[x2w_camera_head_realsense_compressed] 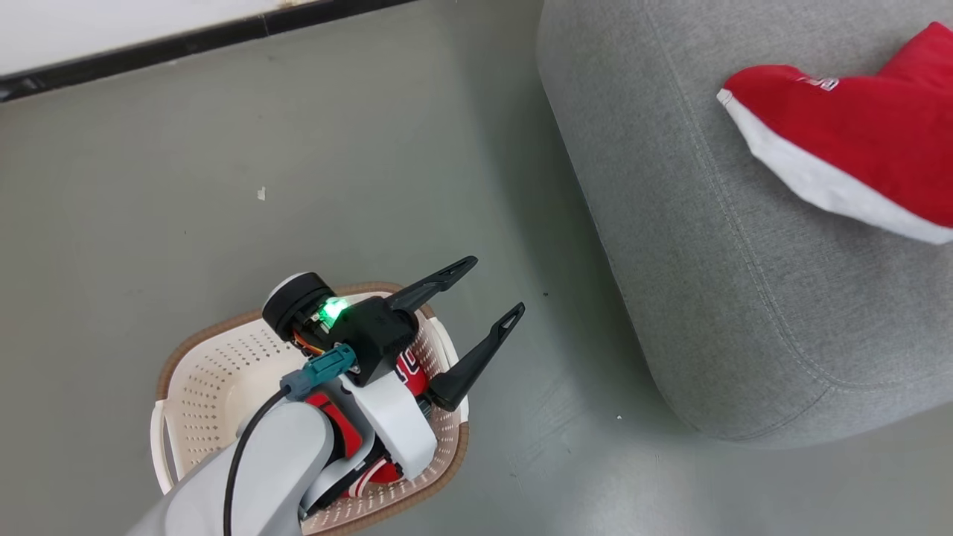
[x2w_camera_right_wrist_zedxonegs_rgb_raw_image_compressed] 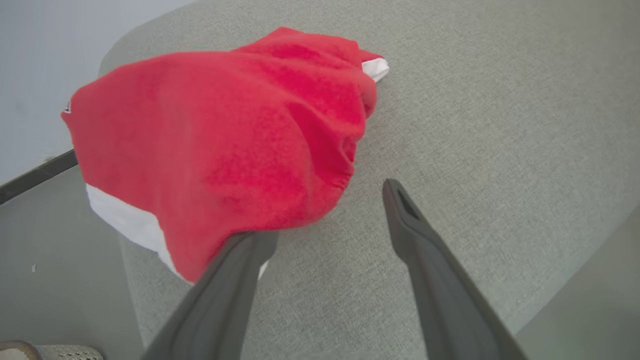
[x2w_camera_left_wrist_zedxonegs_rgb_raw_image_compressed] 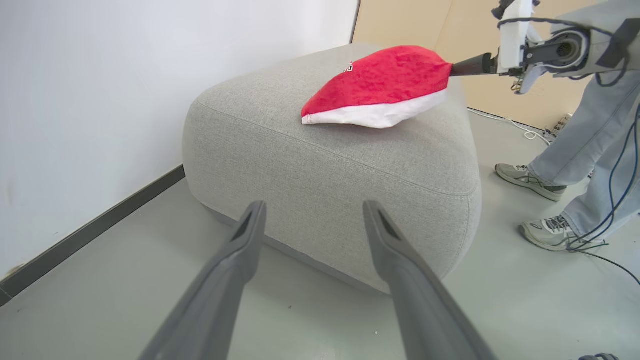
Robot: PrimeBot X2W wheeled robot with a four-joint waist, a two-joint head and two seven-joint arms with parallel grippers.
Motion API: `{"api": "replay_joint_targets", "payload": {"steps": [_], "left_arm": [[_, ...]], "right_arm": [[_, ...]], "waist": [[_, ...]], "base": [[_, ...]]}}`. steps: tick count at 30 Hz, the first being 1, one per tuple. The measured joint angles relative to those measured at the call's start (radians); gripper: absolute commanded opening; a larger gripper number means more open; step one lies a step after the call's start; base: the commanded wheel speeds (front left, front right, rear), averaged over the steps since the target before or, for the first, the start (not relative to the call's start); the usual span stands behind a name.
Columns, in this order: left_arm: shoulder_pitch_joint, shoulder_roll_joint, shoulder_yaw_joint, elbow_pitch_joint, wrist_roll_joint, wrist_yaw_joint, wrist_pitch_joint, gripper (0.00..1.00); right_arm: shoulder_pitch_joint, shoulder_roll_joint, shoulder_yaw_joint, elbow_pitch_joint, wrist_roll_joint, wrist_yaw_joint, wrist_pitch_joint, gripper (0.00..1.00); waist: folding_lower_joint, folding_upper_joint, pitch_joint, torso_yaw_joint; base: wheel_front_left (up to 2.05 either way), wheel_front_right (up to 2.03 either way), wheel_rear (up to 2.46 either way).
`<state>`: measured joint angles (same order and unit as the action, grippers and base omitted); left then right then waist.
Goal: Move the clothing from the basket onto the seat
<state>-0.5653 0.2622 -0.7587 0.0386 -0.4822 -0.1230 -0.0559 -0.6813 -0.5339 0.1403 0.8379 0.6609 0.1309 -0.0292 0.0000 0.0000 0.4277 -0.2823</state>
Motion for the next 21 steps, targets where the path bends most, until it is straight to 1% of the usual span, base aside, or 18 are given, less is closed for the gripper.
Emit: {"api": "replay_joint_targets", "payload": {"steps": [7, 18, 21], "left_arm": [[0.005, -0.003, 0.002, 0.013, -0.011, 0.000, -0.017, 1.00], [0.032, -0.009, 0.011, 0.038, -0.027, 0.000, -0.050, 1.00], [0.045, -0.011, 0.016, 0.045, -0.028, 0.002, -0.058, 1.00]], "right_arm": [[0.028, -0.013, 0.022, -0.031, 0.069, 0.000, 0.043, 1.00], [0.052, -0.132, 0.053, -0.117, 0.097, 0.000, 0.057, 1.00], [0.063, -0.142, 0.067, -0.153, 0.095, 0.000, 0.056, 1.00]], "waist": [[0.0000, 0.0000, -0.033, -0.004], [0.0000, 0.0000, -0.089, -0.010], [0.0000, 0.0000, -0.104, -0.010]], "base": [[0.00, 0.00, 0.00], [0.00, 0.00, 0.00], [0.00, 0.00, 0.00]]}}
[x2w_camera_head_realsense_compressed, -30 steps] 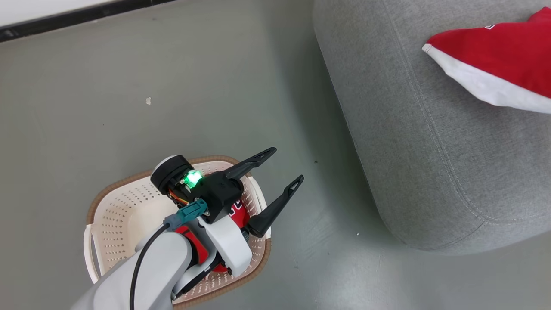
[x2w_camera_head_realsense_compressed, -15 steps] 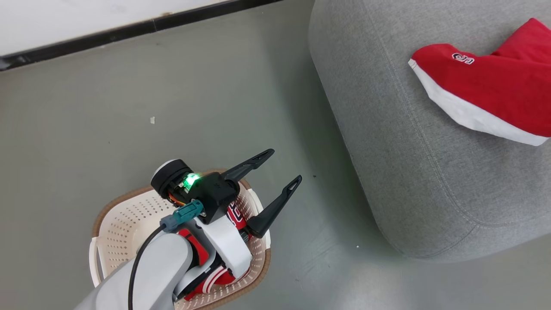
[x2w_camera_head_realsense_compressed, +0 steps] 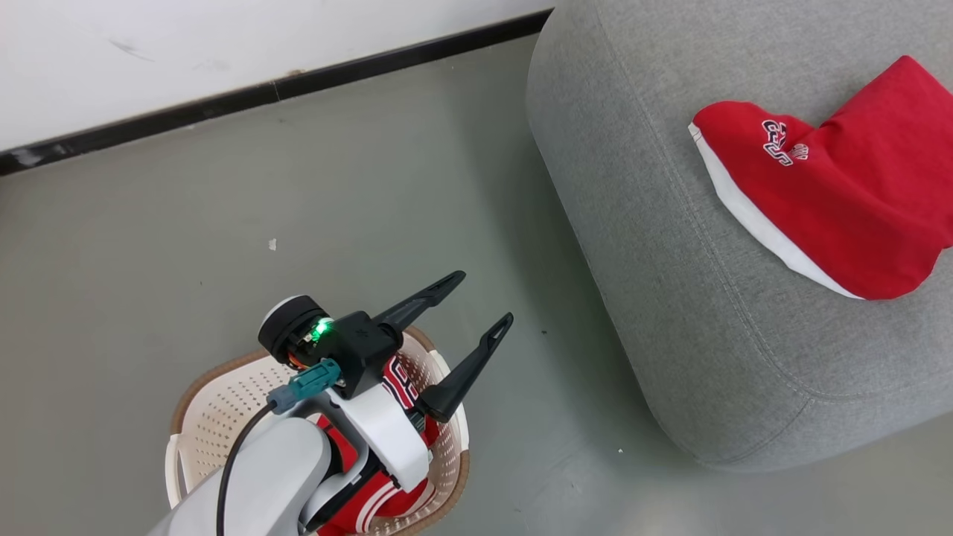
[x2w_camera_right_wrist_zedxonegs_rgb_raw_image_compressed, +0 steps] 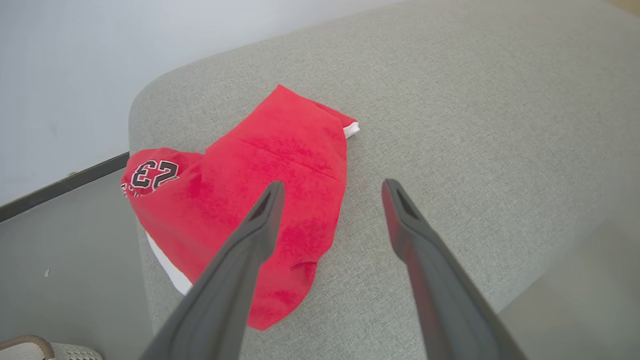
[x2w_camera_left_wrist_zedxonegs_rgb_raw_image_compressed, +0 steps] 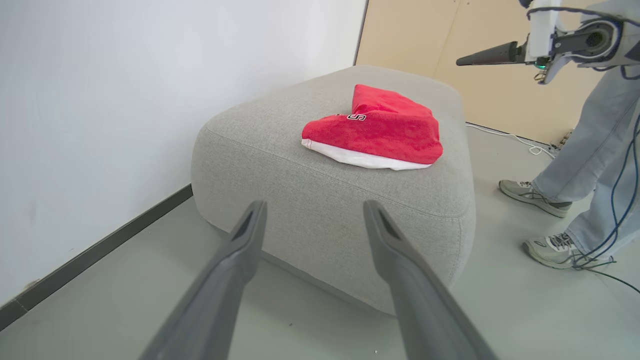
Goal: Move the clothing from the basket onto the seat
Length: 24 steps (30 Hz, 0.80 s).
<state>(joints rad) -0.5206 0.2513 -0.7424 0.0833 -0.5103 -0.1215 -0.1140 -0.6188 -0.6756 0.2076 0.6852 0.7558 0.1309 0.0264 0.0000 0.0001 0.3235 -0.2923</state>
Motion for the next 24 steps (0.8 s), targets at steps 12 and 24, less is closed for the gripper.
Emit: {"api": "replay_joint_targets", "payload": {"steps": [12, 24], "left_arm": [[0.021, -0.006, 0.030, 0.022, -0.010, 0.031, -0.030, 1.00], [0.060, -0.002, 0.089, 0.045, -0.030, 0.077, -0.071, 1.00]], "right_arm": [[-0.001, -0.033, 0.053, -0.098, 0.001, 0.000, -0.051, 1.00], [0.000, -0.024, 0.148, -0.218, -0.028, 0.000, -0.107, 1.00]], "waist": [[0.0000, 0.0000, -0.050, 0.019], [0.0000, 0.0000, -0.095, 0.074]], "base": [[0.00, 0.00, 0.00], [0.00, 0.00, 0.00]]}}
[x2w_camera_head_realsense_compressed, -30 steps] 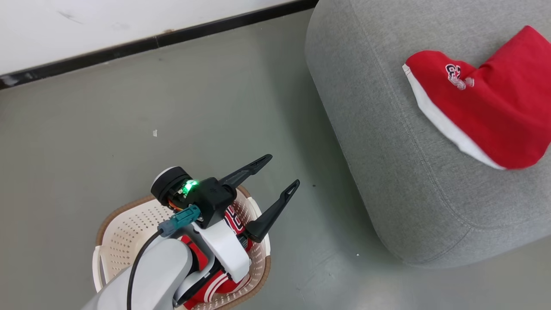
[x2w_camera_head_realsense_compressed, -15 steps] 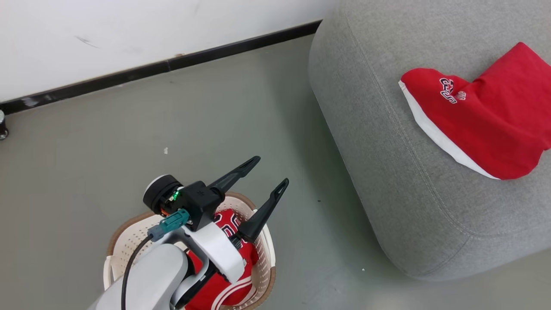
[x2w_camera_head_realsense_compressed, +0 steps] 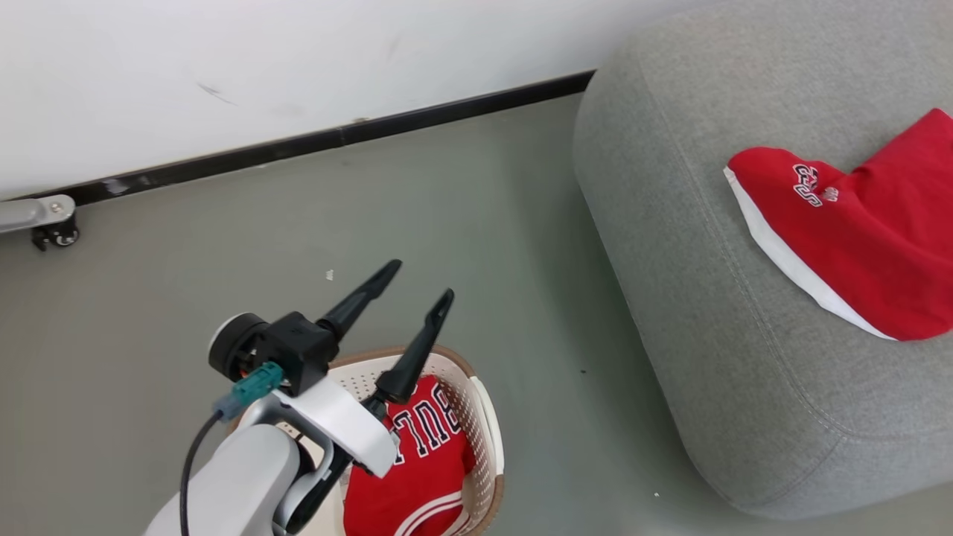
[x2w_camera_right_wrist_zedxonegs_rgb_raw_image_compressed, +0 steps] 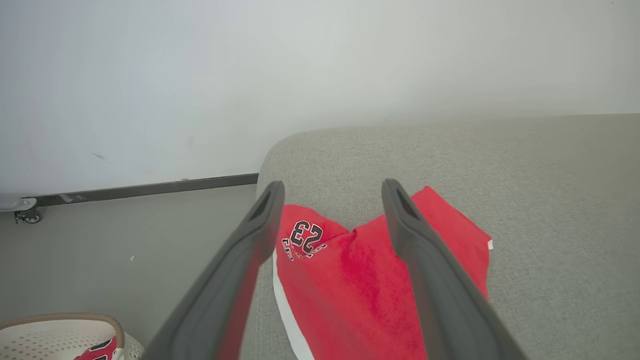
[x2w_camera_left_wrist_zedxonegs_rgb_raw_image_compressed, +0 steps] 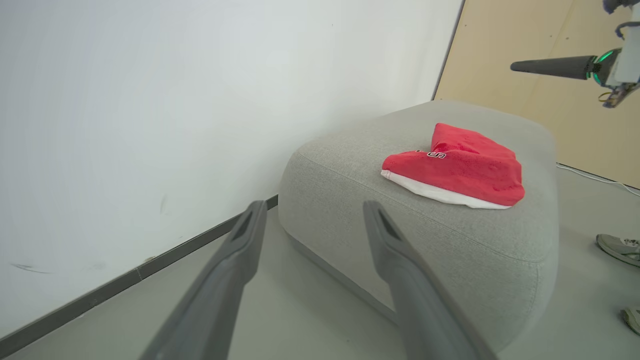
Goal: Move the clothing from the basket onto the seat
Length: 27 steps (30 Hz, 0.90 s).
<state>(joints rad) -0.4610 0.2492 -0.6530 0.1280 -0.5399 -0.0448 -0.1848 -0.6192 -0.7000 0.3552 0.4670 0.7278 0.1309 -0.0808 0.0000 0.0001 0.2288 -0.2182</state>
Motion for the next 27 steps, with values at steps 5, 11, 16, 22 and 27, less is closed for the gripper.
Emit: {"api": "replay_joint_targets", "payload": {"steps": [5, 11, 16, 22, 27], "left_arm": [[0.004, 0.001, 0.030, 0.011, -0.023, 0.019, -0.015, 1.00], [0.041, 0.004, 0.063, 0.026, -0.033, 0.042, -0.028, 1.00], [0.046, 0.004, 0.086, 0.043, -0.043, 0.052, -0.037, 1.00], [0.081, 0.007, 0.107, 0.061, -0.050, 0.063, -0.043, 1.00], [0.085, 0.008, 0.134, 0.079, -0.062, 0.077, -0.047, 1.00]], "right_arm": [[0.001, 0.011, 0.040, -0.034, 0.001, 0.000, -0.016, 1.00], [0.015, 0.022, 0.078, -0.093, -0.001, 0.000, -0.052, 1.00], [0.046, 0.042, 0.108, -0.116, -0.009, 0.000, -0.081, 1.00], [0.071, 0.063, 0.136, -0.158, -0.024, 0.000, -0.125, 1.00], [0.104, 0.091, 0.132, -0.168, -0.032, 0.000, -0.141, 1.00]], "waist": [[0.0000, 0.0000, -0.020, 0.027], [0.0000, 0.0000, -0.047, 0.067], [0.0000, 0.0000, -0.066, 0.097], [0.0000, 0.0000, -0.091, 0.130], [0.0000, 0.0000, -0.114, 0.156]], "base": [[0.00, 0.00, 0.00], [0.00, 0.00, 0.00], [0.00, 0.00, 0.00], [0.00, 0.00, 0.00], [0.00, 0.00, 0.00]]}}
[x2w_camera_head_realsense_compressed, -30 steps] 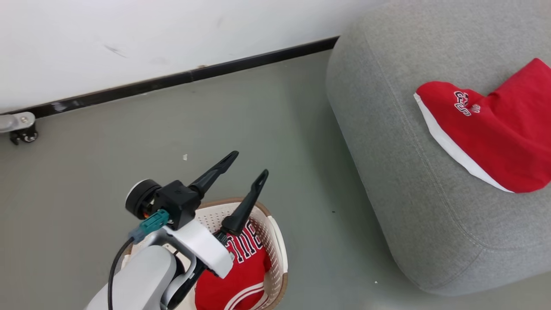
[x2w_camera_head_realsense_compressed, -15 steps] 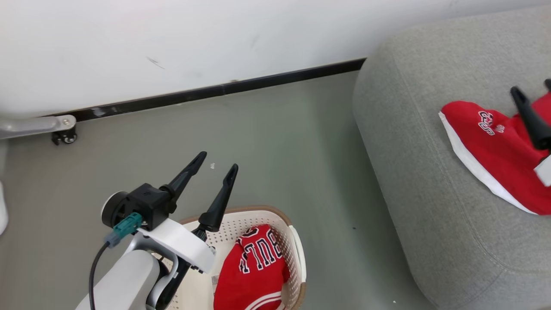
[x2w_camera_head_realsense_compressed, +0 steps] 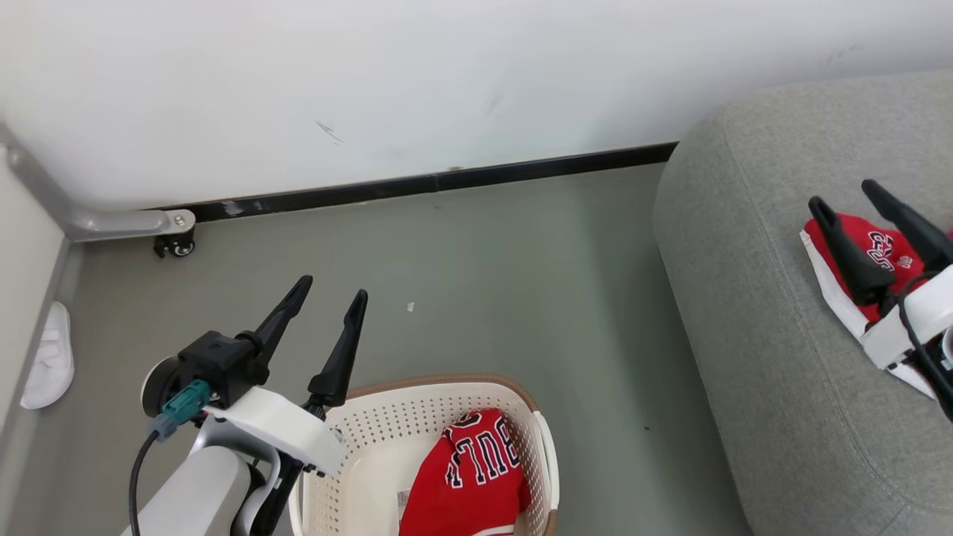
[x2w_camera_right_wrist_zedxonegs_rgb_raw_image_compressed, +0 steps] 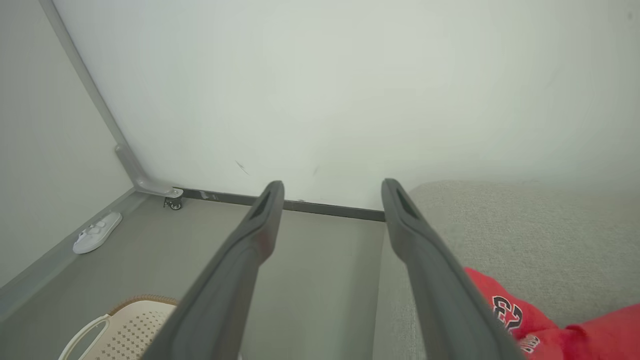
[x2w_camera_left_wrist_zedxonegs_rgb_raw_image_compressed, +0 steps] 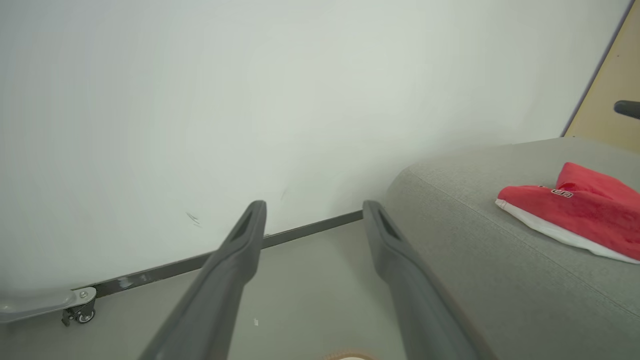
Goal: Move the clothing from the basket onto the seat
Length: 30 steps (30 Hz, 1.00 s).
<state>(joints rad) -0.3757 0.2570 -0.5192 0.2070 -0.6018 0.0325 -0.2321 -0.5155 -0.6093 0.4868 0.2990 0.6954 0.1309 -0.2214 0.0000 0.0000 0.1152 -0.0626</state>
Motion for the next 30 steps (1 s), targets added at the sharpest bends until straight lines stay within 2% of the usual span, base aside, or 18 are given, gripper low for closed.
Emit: {"api": "replay_joint_targets", "payload": {"steps": [19, 30], "left_arm": [[0.119, -0.001, 0.087, 0.043, -0.023, 0.044, -0.016, 1.00], [0.181, -0.007, 0.157, 0.041, -0.030, 0.074, -0.016, 1.00]], "right_arm": [[0.188, 0.123, -0.100, 0.001, -0.073, 0.000, -0.026, 1.00], [0.305, 0.223, -0.233, -0.073, -0.136, 0.000, -0.026, 1.00]], "waist": [[0.0000, 0.0000, -0.080, 0.077], [0.0000, 0.0000, -0.104, 0.098]], "base": [[0.00, 0.00, 0.00], [0.00, 0.00, 0.00]]}}
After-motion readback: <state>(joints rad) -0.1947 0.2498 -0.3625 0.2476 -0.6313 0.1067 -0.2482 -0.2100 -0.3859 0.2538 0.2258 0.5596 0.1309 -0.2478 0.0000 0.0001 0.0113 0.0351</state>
